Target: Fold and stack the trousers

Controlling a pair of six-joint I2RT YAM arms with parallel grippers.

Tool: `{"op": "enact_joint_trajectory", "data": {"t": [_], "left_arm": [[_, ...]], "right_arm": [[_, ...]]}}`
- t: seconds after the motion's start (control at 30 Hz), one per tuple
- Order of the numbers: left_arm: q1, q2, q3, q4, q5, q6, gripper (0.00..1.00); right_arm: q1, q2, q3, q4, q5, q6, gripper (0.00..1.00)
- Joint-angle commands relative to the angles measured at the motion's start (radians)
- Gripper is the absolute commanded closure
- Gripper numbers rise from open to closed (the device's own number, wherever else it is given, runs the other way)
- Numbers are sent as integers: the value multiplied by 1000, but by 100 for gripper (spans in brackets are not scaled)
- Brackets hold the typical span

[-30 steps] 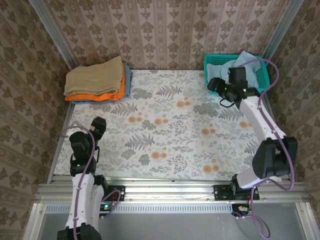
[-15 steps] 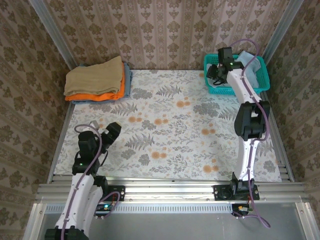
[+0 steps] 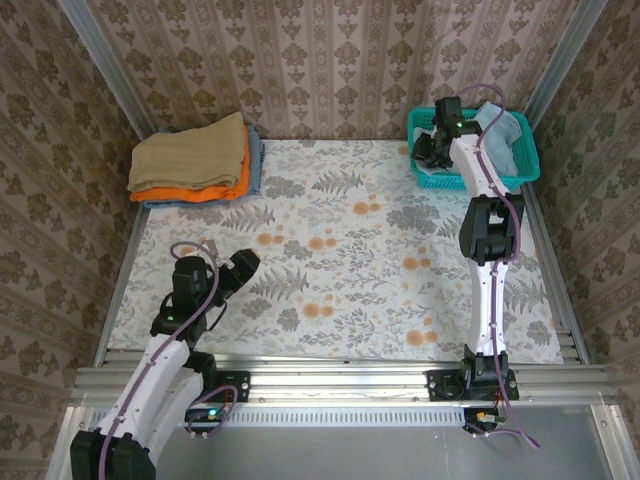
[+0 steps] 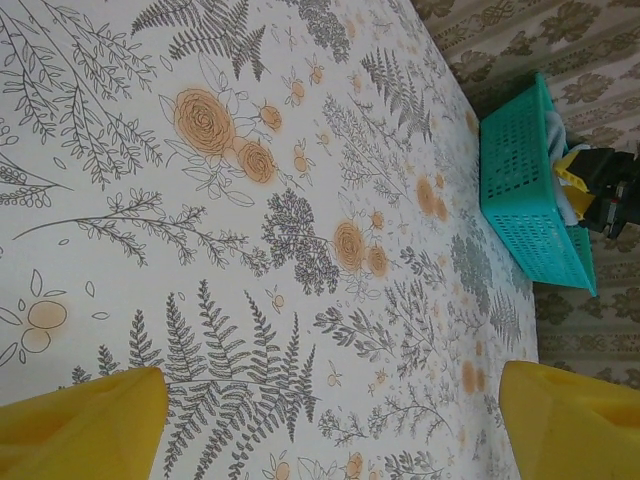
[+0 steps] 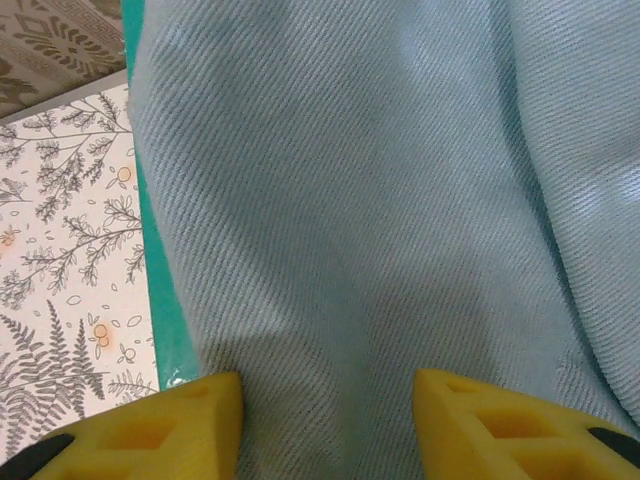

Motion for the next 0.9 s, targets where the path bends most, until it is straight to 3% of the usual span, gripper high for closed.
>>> {"op": "enact_joint_trajectory", "data": {"t": [0.0, 0.13, 0.37, 0.53, 0.87], "left_arm": [[-15, 19, 40, 29, -20, 19, 14], [-34, 25, 43, 43, -38, 10, 15], [-47, 50, 57, 53, -44, 21, 16], [-106, 82, 76, 86, -58, 13, 17], [-209, 105, 106, 75, -108, 46, 17]], "right_arm": [[-3, 32, 29, -25, -72, 16, 56], [-10, 38, 28, -17, -72, 29, 76], [-5, -55, -42, 37, -47, 103, 100], [76, -315, -367, 258, 128, 143, 100], [202, -627, -628, 432, 559, 94, 100]]}}
